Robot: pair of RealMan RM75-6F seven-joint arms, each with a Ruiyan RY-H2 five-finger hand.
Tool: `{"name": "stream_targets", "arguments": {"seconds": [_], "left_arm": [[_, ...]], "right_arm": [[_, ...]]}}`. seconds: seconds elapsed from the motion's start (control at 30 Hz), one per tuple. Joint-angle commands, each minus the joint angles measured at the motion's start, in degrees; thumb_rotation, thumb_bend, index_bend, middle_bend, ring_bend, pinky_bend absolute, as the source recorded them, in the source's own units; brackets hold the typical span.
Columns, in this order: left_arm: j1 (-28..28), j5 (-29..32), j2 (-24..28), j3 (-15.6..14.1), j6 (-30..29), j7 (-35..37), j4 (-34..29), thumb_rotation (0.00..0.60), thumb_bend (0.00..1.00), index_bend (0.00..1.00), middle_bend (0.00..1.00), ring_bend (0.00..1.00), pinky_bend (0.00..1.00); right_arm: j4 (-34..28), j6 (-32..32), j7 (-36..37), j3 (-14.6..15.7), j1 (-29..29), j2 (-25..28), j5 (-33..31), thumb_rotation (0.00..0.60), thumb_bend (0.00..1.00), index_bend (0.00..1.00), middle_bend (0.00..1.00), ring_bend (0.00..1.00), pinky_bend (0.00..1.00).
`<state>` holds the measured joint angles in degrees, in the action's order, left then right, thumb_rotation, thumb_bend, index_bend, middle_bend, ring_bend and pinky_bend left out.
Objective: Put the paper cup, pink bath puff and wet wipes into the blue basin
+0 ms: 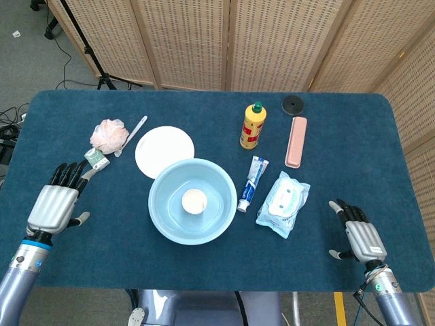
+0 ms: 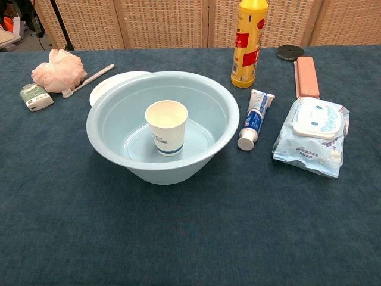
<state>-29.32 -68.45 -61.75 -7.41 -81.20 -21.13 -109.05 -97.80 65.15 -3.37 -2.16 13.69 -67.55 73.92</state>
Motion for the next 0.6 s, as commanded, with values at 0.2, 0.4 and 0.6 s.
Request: {"name": "stream_targets", "arguments": {"seconds": [0.2,0.4,0.6], "left_arm": [[2.41,0.14,-1.92,2.55,1.7,2.64,4.18,0.6,0.18,0.13,0.0,0.0,0.05],[1.72,1.67,-0.67,5.0,4.95,1.64,3.23,0.6,0.18,0.13,0.0,0.0,0.05],[-4.23,9.88,3.51,8.68,16.96,-1.37,4.6,0.6,0.18,0.13,0.0,0.0,0.05]], "right_arm": [[-0.17,0.31,-1.01,0.03,0.18,-0.59,0.04,0.6,0.05,0.03,0.0,0.0,0.0],[-0.11,0.35,-0.78,0.23,0.12,-0.53,0.21,0.6,0.05,0.03,0.0,0.0,0.0],[-0.18,0.49,-0.01,0.25,0.07,-0.24,0.57,0.6,0.05,0.03,0.0,0.0,0.0]]}}
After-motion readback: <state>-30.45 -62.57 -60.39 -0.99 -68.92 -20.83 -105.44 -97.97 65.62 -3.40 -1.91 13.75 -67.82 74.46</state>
